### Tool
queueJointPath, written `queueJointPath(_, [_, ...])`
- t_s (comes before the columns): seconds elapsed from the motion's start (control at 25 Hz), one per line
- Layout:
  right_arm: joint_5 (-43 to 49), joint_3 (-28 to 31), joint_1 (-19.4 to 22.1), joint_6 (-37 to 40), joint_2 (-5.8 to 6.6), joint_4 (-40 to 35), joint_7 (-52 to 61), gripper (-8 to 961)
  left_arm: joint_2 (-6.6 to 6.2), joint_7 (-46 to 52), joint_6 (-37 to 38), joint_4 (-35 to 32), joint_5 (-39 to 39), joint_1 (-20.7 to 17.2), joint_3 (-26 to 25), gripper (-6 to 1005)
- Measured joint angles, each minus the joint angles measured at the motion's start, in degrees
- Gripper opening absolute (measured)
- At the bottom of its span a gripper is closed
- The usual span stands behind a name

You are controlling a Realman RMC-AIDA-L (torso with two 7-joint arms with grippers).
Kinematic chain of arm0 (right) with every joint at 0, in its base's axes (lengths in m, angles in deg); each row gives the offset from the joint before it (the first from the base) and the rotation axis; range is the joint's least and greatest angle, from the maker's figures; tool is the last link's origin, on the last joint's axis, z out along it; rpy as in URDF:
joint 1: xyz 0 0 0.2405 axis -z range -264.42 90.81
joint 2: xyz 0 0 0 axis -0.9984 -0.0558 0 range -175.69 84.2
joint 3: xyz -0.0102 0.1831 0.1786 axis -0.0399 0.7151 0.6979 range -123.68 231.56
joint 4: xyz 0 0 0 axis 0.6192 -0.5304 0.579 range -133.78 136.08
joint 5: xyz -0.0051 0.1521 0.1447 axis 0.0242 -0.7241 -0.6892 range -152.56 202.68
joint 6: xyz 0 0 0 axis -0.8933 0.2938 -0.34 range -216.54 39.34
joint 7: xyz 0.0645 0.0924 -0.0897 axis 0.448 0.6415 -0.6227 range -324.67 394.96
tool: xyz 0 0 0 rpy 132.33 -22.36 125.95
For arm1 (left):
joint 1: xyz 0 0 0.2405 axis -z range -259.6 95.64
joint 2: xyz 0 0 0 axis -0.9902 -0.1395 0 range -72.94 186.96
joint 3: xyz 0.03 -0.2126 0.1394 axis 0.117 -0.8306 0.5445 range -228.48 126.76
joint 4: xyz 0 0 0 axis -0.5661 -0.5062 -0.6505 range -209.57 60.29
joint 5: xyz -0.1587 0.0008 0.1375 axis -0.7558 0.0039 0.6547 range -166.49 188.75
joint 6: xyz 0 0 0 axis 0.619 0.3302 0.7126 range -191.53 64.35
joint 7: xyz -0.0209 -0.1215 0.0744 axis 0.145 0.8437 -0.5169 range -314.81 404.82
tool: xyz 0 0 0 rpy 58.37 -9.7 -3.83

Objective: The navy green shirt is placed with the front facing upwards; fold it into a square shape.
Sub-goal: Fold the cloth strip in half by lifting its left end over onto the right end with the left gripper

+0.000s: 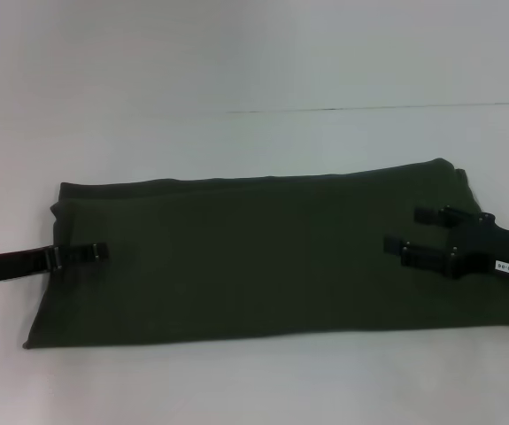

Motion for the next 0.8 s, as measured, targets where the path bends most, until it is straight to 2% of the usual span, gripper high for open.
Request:
queueJointPath(0.2, [0.00,0.00,-0.03,-0.03,0.00,0.00,0.00,866,0.11,-0.25,0.04,0.03,-0.09,0.14,0.82,911])
queueJointPath(0.52, [0.00,0.00,-0.03,-0.03,0.00,0.00,0.00,864,0.58,-1.86,-0.04,-0.09,0.12,0.69,3.05,844])
queueJointPath(0.8, [0.00,0.00,-0.03,-0.10,0.00,0.00,0.00,856,0.73,-2.35,-0.10,-0.57,-0.10,0.88,3.07,585])
